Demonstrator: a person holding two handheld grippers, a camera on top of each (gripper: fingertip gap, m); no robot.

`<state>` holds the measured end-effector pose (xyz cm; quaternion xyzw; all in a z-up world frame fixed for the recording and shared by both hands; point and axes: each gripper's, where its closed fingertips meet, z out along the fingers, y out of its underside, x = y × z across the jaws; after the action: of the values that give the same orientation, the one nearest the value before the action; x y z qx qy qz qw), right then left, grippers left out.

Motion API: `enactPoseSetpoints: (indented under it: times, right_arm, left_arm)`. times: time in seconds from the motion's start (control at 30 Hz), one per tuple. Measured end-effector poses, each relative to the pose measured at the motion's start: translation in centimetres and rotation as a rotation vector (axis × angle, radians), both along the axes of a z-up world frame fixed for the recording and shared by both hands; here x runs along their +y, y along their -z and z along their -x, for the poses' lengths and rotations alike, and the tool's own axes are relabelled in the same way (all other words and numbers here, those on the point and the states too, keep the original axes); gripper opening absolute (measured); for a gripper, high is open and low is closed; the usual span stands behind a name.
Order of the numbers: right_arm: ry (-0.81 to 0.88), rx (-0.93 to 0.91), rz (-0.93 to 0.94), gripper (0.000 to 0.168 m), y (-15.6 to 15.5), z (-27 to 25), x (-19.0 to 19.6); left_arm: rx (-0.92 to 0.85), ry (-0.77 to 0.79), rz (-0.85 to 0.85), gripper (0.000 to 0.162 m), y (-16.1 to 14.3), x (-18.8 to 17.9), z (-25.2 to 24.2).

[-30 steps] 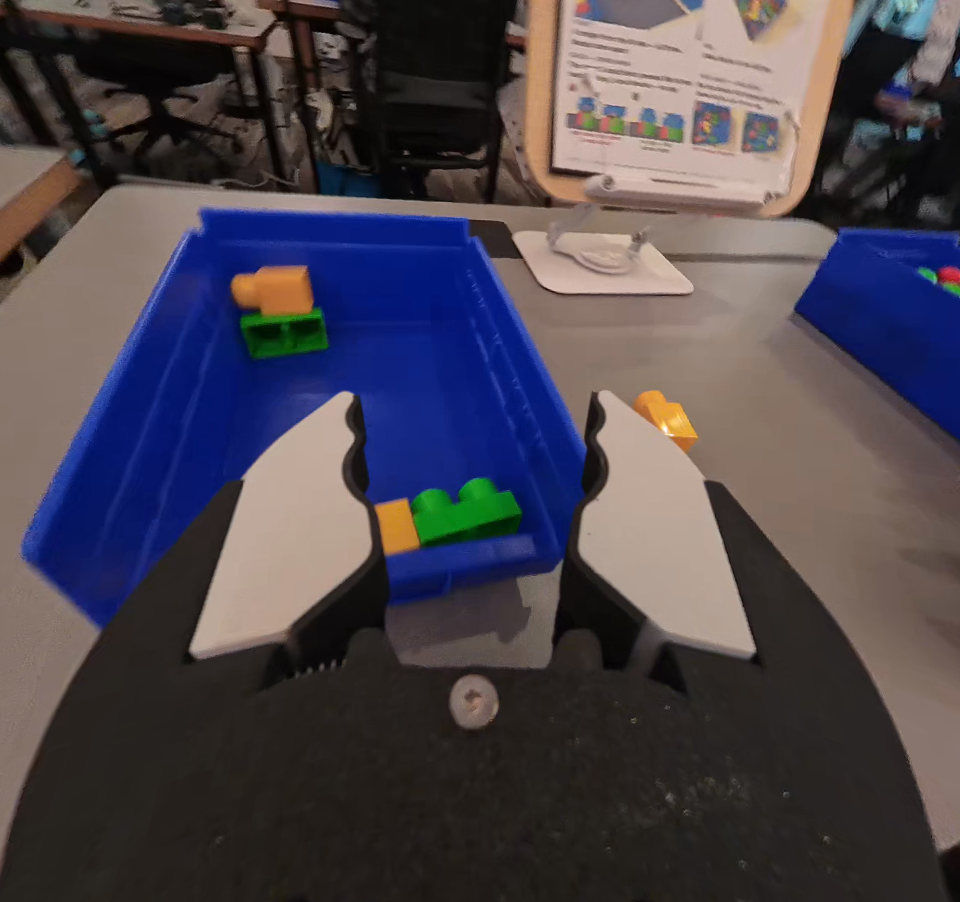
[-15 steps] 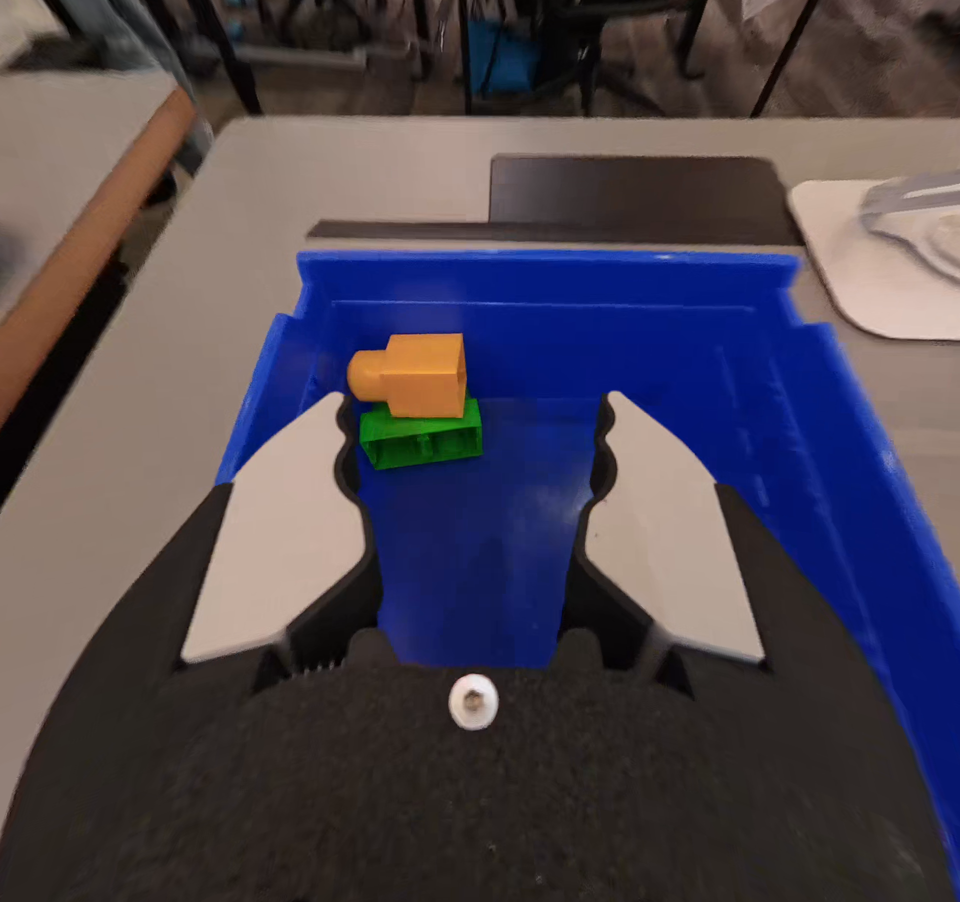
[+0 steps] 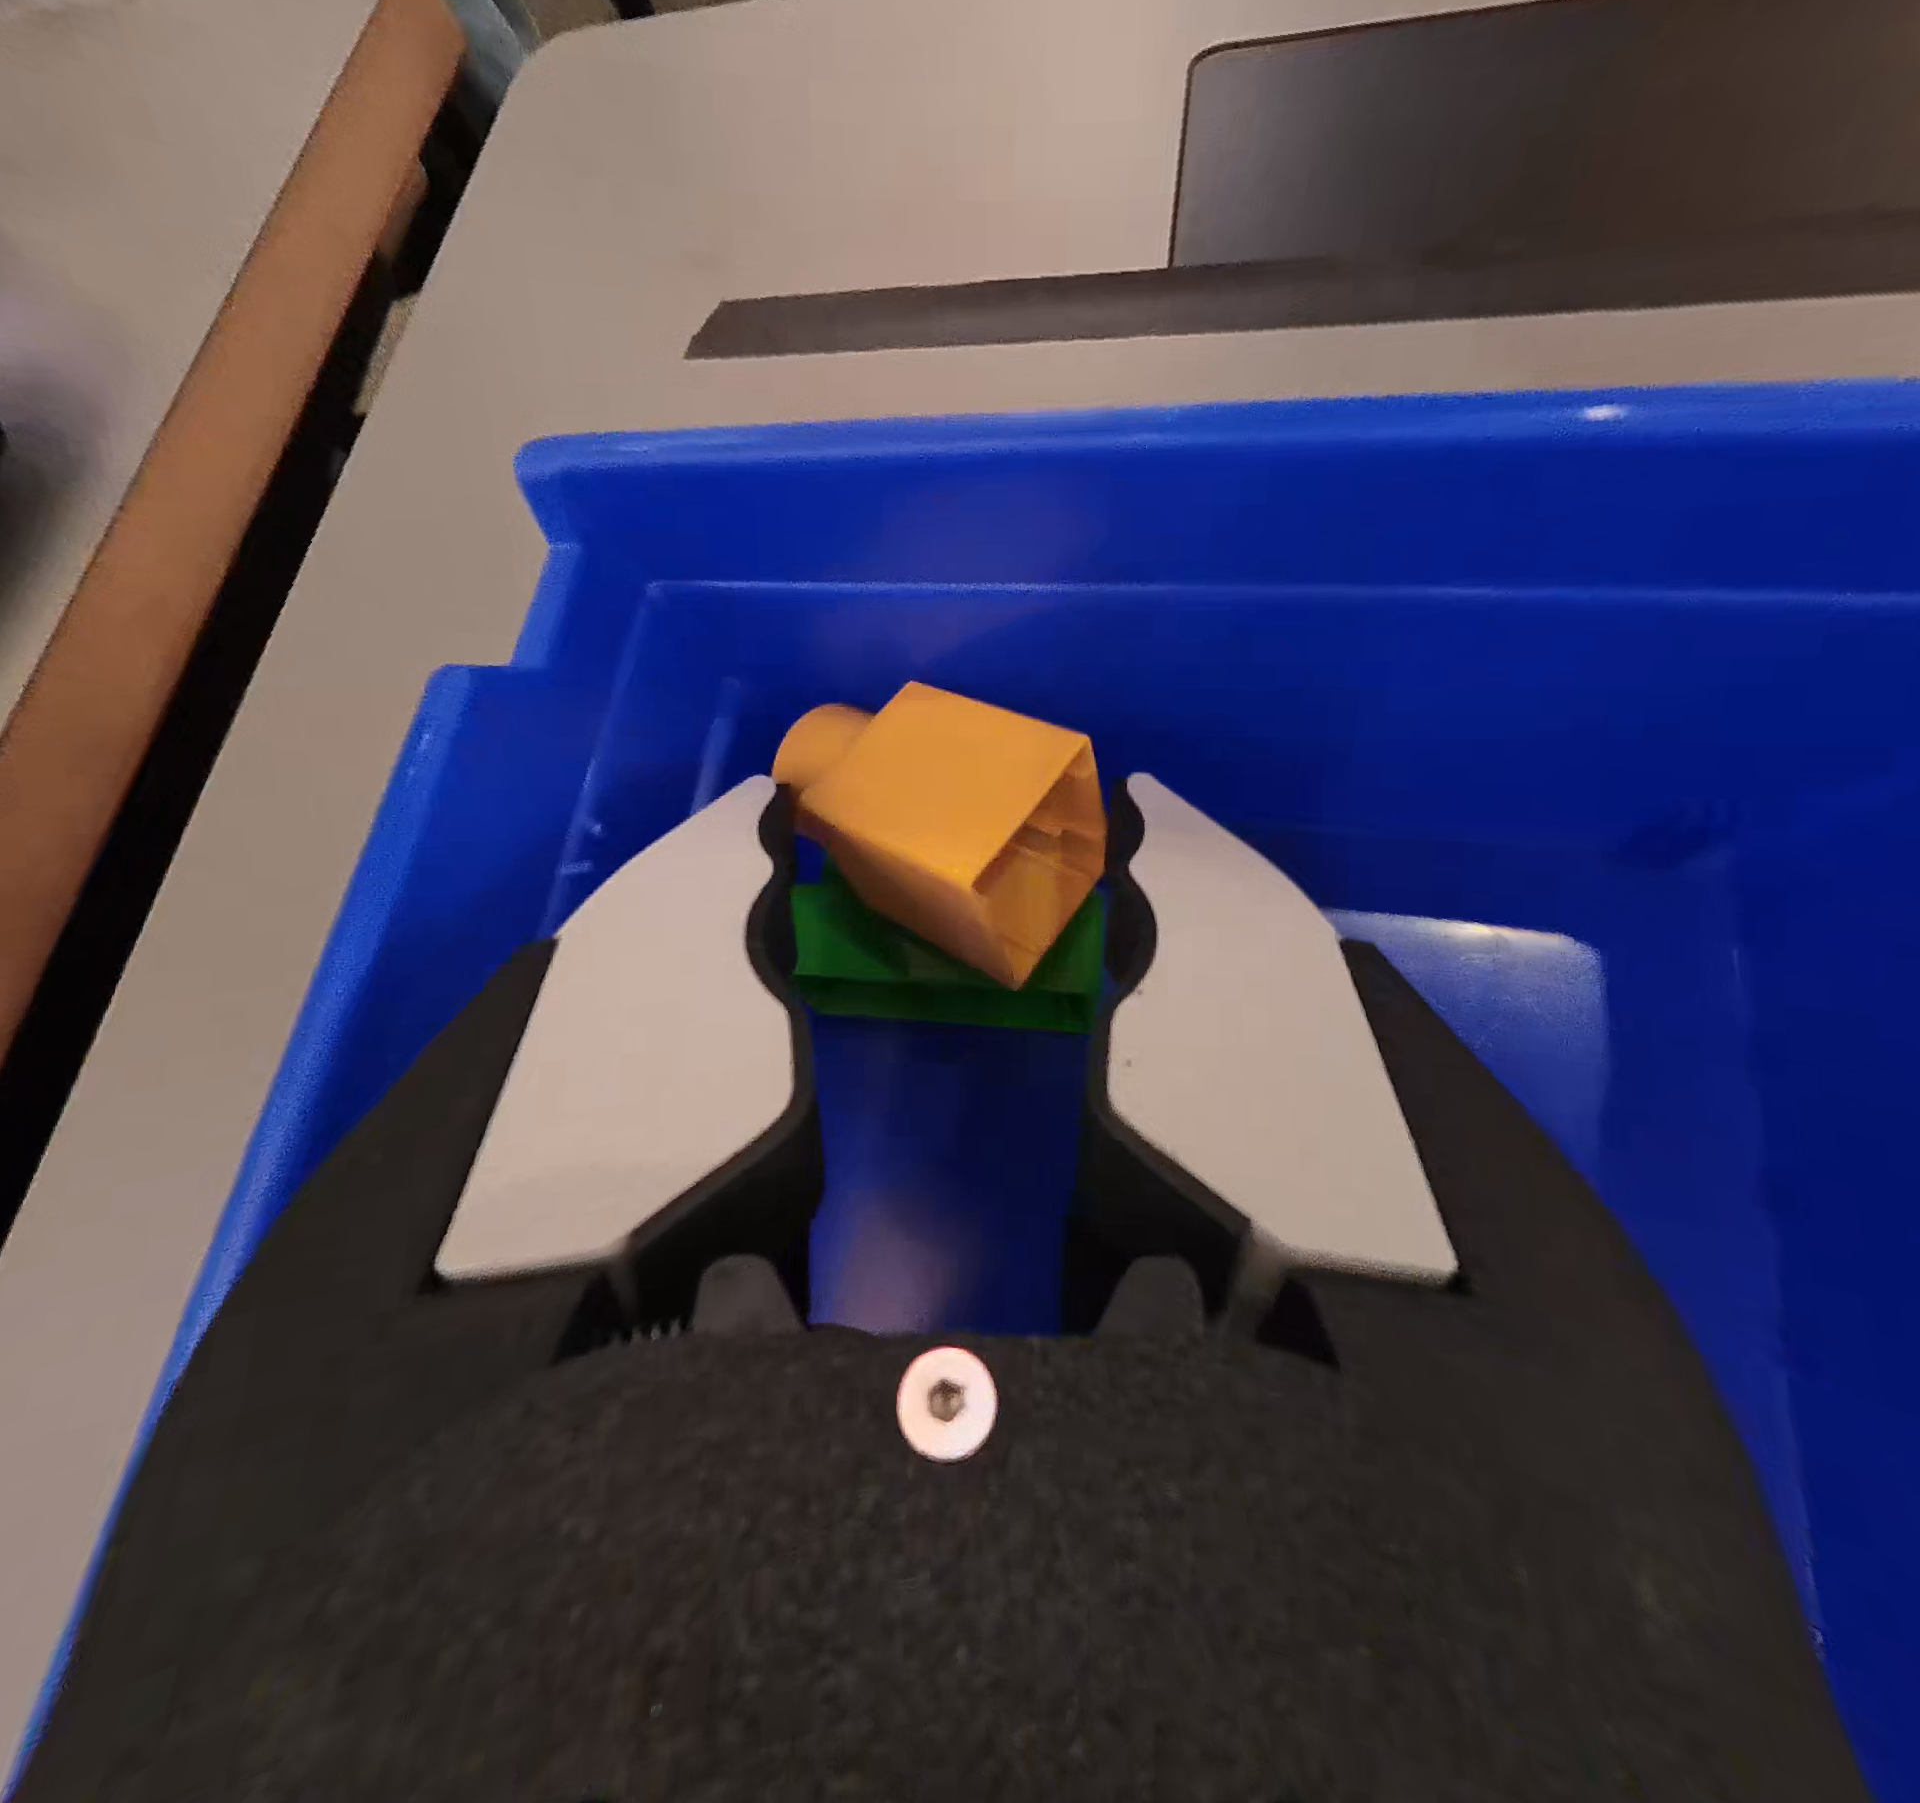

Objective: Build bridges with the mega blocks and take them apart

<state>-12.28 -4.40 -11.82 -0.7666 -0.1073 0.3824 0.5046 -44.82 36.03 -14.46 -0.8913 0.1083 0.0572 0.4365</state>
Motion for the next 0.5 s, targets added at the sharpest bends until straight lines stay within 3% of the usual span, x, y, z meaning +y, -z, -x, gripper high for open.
enactPoseSetpoints:
  times: [0.13,0.23,0.37,0.5]
  right_arm:
    - [-0.002,0.0,0.003,0.037,0.0,0.0,0.0]
    - [-0.002,0.002,0.003,0.037,0.0,0.0,0.0]
    - [-0.002,0.004,0.006,0.037,0.0,0.0,0.0]
    - [-0.001,0.002,0.005,0.036,0.0,0.0,0.0]
  left_arm:
    - [-0.036,0.051,0.009,0.055,-0.2,-0.7,-0.9]
    - [-0.061,0.153,-0.028,0.055,-2.3,-2.0,-1.9]
    - [-0.053,0.507,-0.206,0.055,-9.5,-6.6,-5.9]
    - [-0.072,0.887,-0.283,0.055,-14.7,-15.1,-11.3]
